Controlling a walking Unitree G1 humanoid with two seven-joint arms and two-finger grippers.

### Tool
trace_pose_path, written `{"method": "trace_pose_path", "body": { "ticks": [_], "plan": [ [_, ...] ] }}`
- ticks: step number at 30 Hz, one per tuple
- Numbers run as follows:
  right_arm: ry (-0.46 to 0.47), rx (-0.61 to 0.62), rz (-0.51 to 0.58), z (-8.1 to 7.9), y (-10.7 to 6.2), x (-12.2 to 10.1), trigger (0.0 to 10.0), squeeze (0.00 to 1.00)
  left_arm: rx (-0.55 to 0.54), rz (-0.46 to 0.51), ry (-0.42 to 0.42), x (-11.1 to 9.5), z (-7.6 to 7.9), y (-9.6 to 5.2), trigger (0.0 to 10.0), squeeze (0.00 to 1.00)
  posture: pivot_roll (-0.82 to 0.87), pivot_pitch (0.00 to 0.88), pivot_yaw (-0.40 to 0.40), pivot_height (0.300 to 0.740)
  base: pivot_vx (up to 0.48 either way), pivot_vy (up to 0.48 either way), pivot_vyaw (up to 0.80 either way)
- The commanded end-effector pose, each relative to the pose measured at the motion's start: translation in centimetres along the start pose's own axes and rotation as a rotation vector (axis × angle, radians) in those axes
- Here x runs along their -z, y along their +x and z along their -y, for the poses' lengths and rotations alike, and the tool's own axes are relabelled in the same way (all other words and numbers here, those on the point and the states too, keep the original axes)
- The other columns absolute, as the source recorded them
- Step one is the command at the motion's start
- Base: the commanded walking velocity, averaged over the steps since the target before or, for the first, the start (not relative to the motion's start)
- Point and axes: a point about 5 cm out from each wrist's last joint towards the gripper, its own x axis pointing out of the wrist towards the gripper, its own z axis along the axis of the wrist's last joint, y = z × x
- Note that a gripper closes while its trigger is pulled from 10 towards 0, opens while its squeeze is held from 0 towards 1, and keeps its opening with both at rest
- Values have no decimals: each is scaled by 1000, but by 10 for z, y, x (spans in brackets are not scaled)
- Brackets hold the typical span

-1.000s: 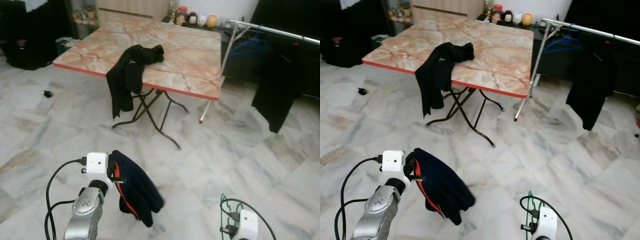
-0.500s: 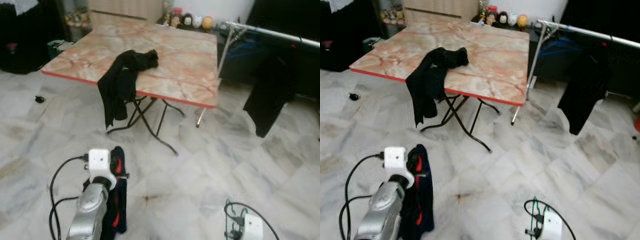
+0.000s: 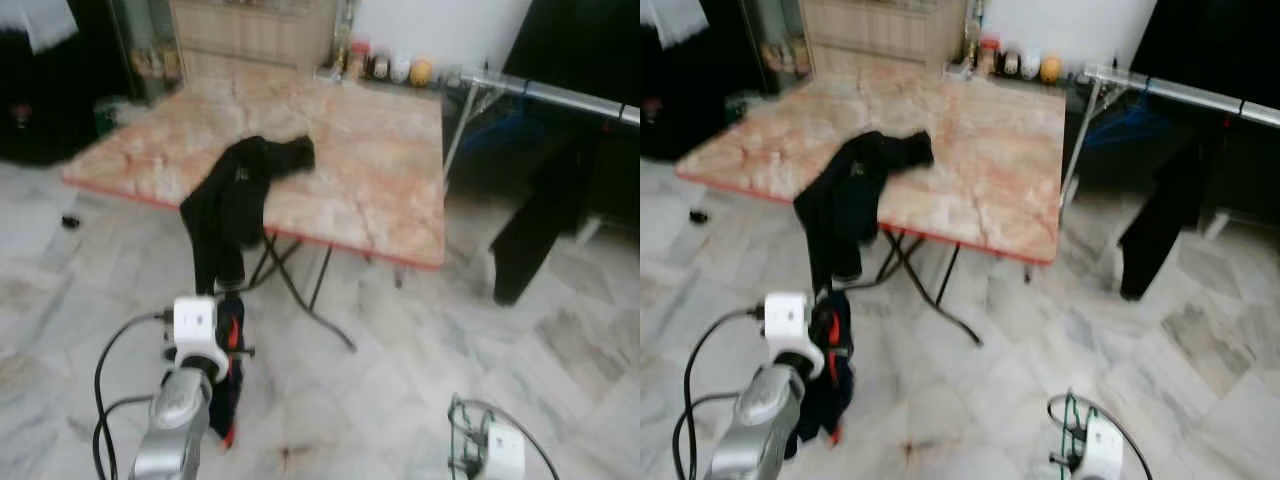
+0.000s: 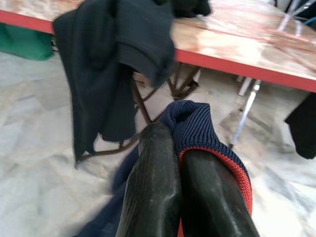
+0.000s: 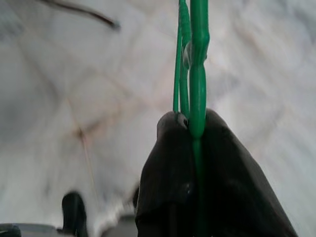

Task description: Hang hanger

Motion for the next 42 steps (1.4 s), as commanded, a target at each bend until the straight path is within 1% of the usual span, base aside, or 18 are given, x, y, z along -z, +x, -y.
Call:
{"method": "trace_pose_path", "body": {
  "ticks": [1,10,19,24,26,27,28,29,31,34,35,37,38,39,40,42],
  "plan": [
    [12,-7,-26,-4,0,6,10000,0,-6,33,14,-8,-3,2,10000,0,206,0,-82,740,412,0,-731],
    [-7,-10,-26,-3,0,6,10000,0,-2,32,18,-8,-2,1,10000,0,208,0,-86,740,405,0,-632],
    [-18,-12,-24,-2,-1,5,10000,0,0,61,16,-13,1,-3,10000,0,211,0,-92,740,0,0,0],
    [-26,-13,-25,-1,-1,5,10000,0,-3,102,15,-22,4,-10,10000,0,211,0,-92,740,0,0,0],
    [-26,-13,-25,-1,-1,5,10000,0,-12,123,29,-27,4,-13,10000,0,210,0,-90,740,0,0,0],
    [-27,-14,-25,-1,-1,5,10000,0,-23,147,17,-33,3,-16,10000,0,210,0,-89,740,0,0,0],
    [-27,-14,-25,-1,-1,5,10000,0,-23,147,17,-33,3,-16,10000,0,210,0,-89,740,0,0,0],
    [-31,-15,-26,-1,-1,5,10000,0,-35,184,19,-43,2,-18,10000,0,216,0,-90,740,0,0,0],
    [-32,-16,-26,-1,-1,5,10000,0,-40,208,15,-50,2,-18,10000,0,217,0,-89,740,0,0,0],
    [-35,-19,-27,-1,-1,5,10000,0,-43,244,3,-63,3,-14,10000,0,223,0,-90,740,0,0,0],
    [-36,-19,-27,-1,-1,6,10000,0,-44,266,-5,-71,3,-12,10000,0,222,0,-89,740,0,0,0],
    [-35,-20,-27,-2,-1,6,10000,0,-35,323,5,-90,6,-6,10000,0,222,0,-87,740,0,0,0],
    [-31,-20,-25,-2,-1,5,10000,0,-24,385,25,-110,8,-1,10000,0,218,0,-85,740,0,0,0],
    [-29,-20,-23,-2,-1,5,10000,0,-19,411,30,-120,8,1,10000,0,218,0,-85,740,0,0,0],
    [-24,-19,-21,-2,-1,5,10000,0,-12,454,45,-137,9,6,10000,0,220,0,-84,740,0,0,0],
    [-23,-18,-21,-3,0,5,10000,0,-10,477,53,-147,8,8,10000,0,222,0,-83,740,0,0,0]
  ]
}}
